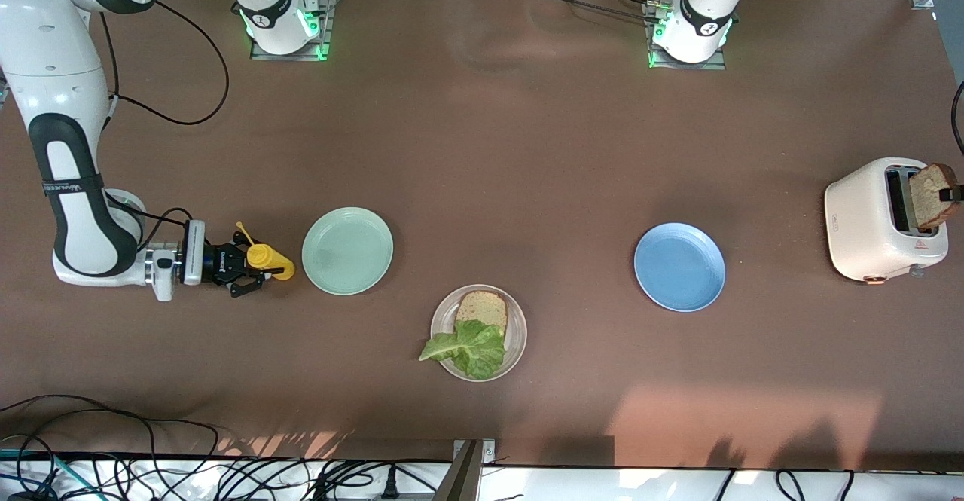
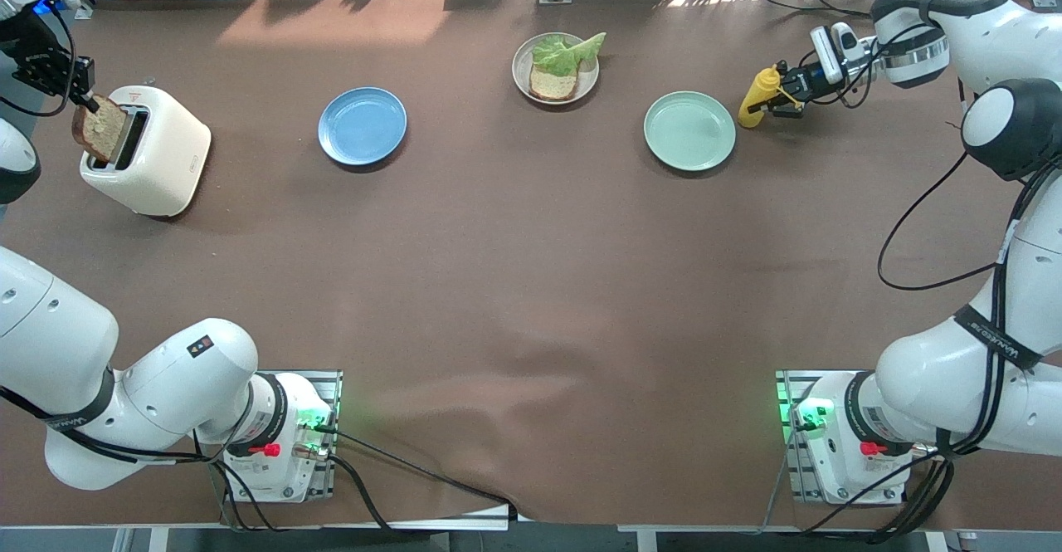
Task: Make sandwich on beige plate with both arms
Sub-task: 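Grasp the mustard with the right gripper while the left gripper grasps toast, then carry the mustard over the sandwich while the left gripper lifts the toast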
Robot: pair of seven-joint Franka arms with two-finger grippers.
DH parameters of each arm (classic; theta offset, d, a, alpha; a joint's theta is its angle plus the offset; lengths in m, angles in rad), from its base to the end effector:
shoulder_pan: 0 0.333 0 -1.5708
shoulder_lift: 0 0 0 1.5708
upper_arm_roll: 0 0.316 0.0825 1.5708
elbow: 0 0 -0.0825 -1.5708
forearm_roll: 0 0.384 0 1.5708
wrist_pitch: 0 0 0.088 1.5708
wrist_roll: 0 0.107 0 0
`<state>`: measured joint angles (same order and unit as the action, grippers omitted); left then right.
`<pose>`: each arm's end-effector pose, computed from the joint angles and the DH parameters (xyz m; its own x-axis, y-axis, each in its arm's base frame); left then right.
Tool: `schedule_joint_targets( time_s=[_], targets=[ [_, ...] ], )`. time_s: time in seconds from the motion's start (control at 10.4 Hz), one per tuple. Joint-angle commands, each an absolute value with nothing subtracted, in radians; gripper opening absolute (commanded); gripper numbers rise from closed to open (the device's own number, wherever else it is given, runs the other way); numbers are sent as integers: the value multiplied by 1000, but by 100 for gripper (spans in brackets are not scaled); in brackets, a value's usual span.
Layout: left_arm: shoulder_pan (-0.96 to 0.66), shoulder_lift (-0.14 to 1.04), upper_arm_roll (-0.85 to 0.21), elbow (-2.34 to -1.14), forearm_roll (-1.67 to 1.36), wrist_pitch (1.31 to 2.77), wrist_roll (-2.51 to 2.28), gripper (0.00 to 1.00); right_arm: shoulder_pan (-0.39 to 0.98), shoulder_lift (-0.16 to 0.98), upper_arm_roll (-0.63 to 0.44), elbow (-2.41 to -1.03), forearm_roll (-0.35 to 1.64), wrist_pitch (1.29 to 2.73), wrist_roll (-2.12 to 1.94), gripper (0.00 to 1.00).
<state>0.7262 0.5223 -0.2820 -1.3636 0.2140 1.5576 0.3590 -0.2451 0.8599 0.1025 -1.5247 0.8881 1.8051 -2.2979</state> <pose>0.5772 0.3382 0.4054 0.9500 0.0584 -0.3069 0.0759 -0.9961 0.0453 0.6587 -0.0376 0.1450 -0.0006 0.5358 0.8444 0.9903 0.1178 -0.0741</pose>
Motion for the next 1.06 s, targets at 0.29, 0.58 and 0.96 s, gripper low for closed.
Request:
schedule_joint_targets(
  time_s=[0.29, 0.58, 0.96],
  targets=[
    [726, 355, -402, -1368, 232, 1487, 357, 2, -14, 672, 94, -1532, 489, 1978, -1512, 0],
    [726, 278, -466, -1367, 229, 1405, 345, 2, 164, 614, 62, -1531, 240, 2000, -1127, 0],
    [723, 252, -489, -1370, 107, 1390, 319, 2, 463, 604, -101, -1488, 27, 1988, -913, 0]
  ],
)
